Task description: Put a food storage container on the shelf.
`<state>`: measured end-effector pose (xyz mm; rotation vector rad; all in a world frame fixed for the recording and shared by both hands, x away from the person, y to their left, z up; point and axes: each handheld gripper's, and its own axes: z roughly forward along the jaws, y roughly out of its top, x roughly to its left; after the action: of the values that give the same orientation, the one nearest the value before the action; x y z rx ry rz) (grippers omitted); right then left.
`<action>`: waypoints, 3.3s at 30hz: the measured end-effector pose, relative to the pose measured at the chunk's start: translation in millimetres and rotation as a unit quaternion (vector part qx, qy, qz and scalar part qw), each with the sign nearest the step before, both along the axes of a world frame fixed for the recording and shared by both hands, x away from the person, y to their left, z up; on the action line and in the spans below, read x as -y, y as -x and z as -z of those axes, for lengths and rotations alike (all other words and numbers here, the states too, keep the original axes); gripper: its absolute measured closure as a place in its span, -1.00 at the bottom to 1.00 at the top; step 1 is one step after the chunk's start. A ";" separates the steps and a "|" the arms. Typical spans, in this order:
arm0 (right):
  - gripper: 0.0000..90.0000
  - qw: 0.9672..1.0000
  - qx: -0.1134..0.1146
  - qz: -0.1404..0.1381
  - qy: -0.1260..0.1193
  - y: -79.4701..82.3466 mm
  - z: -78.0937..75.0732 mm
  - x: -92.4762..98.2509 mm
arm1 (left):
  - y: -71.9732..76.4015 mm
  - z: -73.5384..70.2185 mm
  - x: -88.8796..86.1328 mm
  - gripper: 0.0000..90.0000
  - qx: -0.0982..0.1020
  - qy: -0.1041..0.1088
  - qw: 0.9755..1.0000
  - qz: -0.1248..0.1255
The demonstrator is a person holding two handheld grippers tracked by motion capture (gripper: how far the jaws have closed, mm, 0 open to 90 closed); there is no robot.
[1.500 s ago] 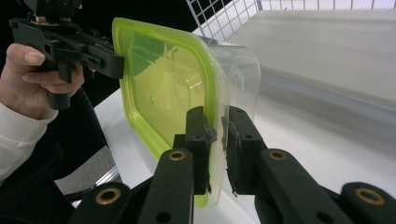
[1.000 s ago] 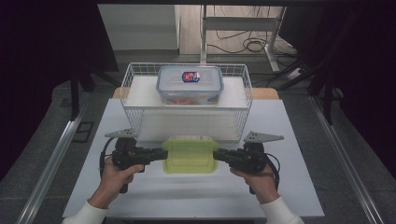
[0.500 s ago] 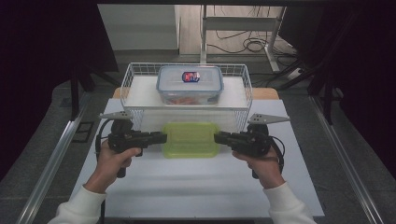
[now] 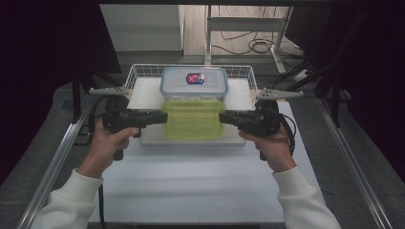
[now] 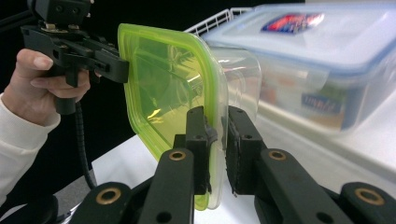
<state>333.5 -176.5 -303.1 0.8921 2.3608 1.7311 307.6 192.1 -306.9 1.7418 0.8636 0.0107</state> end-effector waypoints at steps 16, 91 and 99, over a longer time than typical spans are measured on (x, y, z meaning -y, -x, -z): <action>0.77 1.000 0.019 0.006 -0.004 -27.2 -53.7 0.2 | -33.1 -45.1 1.0 0.77 0.016 0.005 1.000 -0.003; -0.20 0.990 -0.088 0.092 -0.057 -122.0 -42.0 -3.1 | -106.3 -39.2 4.6 -0.57 0.004 0.014 0.994 -0.105; -0.23 0.992 -0.087 0.075 -0.054 -102.9 -36.7 15.3 | -83.7 -32.4 -7.8 -0.57 0.007 0.012 0.995 -0.095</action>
<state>436.5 -191.8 -266.4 1.2511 2.2496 1.8026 391.2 200.0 -274.5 1.6300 1.0116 0.1387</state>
